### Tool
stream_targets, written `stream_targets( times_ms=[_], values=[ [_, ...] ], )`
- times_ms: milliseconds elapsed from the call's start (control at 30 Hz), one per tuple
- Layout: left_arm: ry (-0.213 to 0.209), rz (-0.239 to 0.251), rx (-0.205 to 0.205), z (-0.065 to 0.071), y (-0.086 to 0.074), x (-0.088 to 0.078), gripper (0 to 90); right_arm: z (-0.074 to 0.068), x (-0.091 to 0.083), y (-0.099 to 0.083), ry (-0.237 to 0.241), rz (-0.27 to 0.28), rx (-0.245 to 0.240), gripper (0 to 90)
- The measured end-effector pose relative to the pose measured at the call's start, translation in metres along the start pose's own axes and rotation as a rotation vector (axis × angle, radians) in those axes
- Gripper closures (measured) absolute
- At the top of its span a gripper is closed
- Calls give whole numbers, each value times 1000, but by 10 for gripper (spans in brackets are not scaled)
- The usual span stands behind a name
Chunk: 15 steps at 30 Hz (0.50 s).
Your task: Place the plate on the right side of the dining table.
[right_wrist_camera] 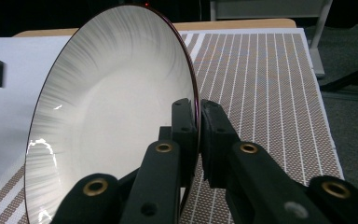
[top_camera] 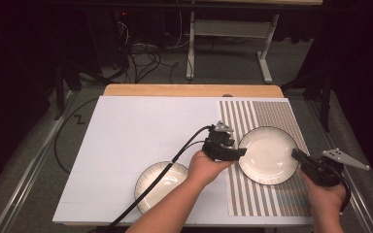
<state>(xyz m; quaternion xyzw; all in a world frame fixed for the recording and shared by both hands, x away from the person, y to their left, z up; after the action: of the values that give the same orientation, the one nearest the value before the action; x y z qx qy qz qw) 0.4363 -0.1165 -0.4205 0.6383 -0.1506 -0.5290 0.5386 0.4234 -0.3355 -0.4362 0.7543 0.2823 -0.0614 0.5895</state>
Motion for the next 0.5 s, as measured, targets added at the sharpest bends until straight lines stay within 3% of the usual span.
stream_targets(
  times_ms=[200,500],
  values=[
    [12,43,42,-3,-1,-36,407,0,0,0,-12,-1,-3,877],
    [79,71,97,-22,-18,-87,350,1,2,0,-26,-11,7,875]
  ],
)
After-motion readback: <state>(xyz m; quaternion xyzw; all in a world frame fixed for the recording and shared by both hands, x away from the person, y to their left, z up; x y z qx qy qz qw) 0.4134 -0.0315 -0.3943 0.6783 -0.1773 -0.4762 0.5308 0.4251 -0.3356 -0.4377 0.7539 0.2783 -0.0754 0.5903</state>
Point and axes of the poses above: each handheld gripper's, and its own axes: x roughly forward along the jaws, y roughly out of its top, z roughly to its right, the point moved 10 cm from there along x, roughly forward along the jaws, and after that the axes turned 11 degrees about x, right-handed, at the moved point
